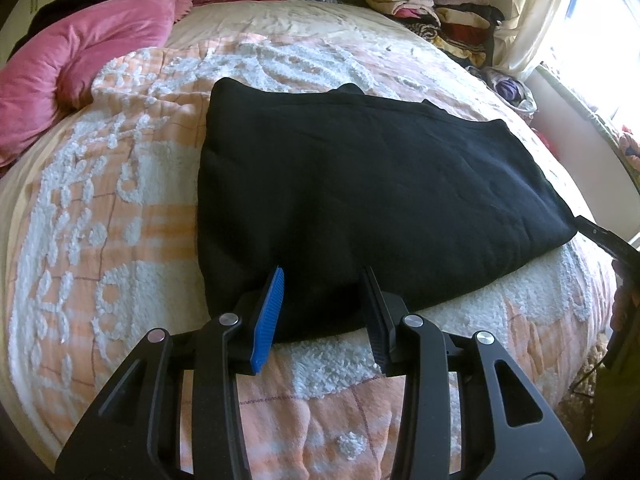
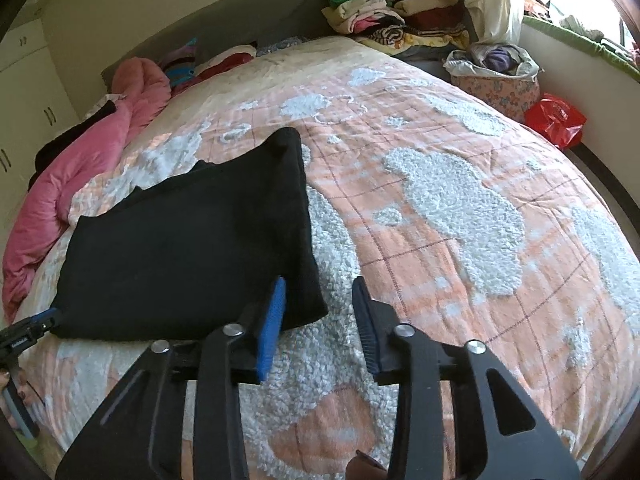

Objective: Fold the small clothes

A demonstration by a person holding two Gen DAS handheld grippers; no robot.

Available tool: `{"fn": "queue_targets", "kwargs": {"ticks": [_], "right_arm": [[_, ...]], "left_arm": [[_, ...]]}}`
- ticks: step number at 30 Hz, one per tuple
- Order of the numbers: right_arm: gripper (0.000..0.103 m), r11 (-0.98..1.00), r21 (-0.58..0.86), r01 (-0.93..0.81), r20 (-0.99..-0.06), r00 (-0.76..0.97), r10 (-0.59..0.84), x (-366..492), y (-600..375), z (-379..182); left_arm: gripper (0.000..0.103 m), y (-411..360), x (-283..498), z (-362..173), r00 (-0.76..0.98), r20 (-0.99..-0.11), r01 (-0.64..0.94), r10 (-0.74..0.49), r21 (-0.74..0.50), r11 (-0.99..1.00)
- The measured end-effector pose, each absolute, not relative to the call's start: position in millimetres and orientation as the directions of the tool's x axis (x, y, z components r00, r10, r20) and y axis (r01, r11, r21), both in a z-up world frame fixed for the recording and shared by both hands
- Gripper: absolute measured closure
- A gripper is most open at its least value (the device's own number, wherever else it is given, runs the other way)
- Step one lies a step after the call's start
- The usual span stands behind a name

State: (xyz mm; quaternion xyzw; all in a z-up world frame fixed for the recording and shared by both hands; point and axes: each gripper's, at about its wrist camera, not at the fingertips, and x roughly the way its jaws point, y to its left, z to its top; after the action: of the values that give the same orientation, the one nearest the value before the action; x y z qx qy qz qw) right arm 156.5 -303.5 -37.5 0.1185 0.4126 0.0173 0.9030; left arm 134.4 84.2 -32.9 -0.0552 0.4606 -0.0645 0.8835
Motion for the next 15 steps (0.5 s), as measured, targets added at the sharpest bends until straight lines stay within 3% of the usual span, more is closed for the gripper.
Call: {"fn": "queue_targets", "kwargs": {"ticks": [11,15], "right_arm": [[0.041,0.975,0.219,0.026,-0.723,0.676,0.145,142.4,-288.3,-27.1],[0.025,0.975,0.223,0.009,-0.716,0.68,0.157,138.1,-280.6,-24.1]], "left_arm": [[0.071,84.7,126.3,-26.4,0.58,-0.792,0.063,-0.192,-0.191,0.98],[0.061,86.6,122.8,-22.6,0.586,-0.783,0.064,-0.21,-0.214,0.975]]}}
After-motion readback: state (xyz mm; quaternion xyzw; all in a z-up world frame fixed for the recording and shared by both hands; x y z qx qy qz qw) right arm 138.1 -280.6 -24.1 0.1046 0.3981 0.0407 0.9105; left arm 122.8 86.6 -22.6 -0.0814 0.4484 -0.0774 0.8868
